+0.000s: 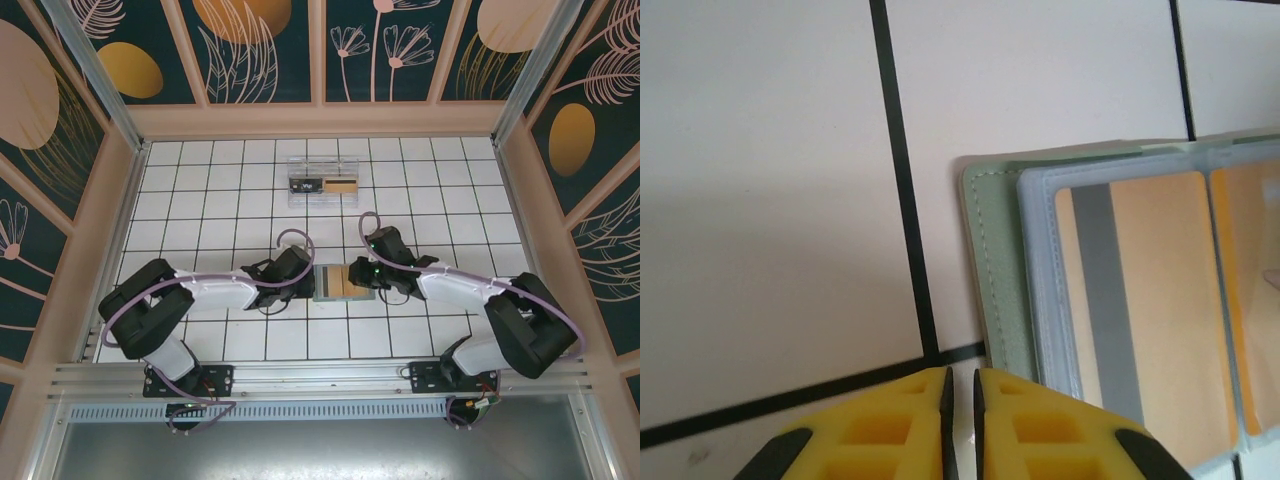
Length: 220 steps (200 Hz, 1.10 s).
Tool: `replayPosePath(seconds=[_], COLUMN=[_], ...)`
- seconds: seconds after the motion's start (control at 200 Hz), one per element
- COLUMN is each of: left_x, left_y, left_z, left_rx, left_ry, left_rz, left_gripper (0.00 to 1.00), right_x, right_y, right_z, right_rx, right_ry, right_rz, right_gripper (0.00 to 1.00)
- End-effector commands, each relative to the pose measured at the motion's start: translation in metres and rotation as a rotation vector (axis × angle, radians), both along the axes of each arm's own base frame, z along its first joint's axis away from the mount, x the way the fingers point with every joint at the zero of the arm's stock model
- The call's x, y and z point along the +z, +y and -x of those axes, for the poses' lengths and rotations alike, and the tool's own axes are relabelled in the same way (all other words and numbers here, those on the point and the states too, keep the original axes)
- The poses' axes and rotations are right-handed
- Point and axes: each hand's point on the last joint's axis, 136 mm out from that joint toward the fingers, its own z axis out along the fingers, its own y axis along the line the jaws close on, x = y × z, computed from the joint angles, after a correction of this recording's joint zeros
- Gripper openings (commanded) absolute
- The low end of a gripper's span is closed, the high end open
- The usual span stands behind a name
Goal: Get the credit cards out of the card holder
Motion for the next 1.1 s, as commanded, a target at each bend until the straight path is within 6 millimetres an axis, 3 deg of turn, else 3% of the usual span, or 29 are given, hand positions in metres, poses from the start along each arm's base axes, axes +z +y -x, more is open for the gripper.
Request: replayPosePath(seconds=[0.0,0.12,0.22,0.555,0.876,0.901,1.096], left_x=[0.035,0.064,0.070,0.051,0.039,0.026,0.005], left_y=[-0.011,-0.037,-0.052,-0.076,-0.089,-0.087,-0.085], left_z=[-0.001,-0.003,-0.005,-0.006,-0.003,-0.002,0.000], left_rx=[-0.011,-0.052,-0.072,-0.087,-0.089,-0.083,-0.053], left_ry=[-0.031,-0.046,-0.035,0.033,0.091,0.114,0.168], left_rz=[0.085,0.225,0.292,0.339,0.359,0.336,0.298], left_gripper=[0.19,0.24,0.26,0.26,0.26,0.26,0.26], right_x=[-0.009,-0.017,-0.023,-0.035,-0.049,-0.049,-0.049], right_y=[-0.022,-0.028,-0.033,-0.049,-0.040,-0.038,-0.032], right_z=[0.002,0.003,0.002,0.004,0.011,0.011,0.014], right_rx=[-0.009,-0.010,-0.015,-0.040,-0.010,-0.008,0.001], right_ry=[-0.022,-0.026,-0.024,-0.007,0.034,0.035,0.037], right_rz=[0.110,0.150,0.186,0.271,0.232,0.226,0.216], right_gripper=[0.11,0.03,0.00,0.00,0.00,0.00,0.00])
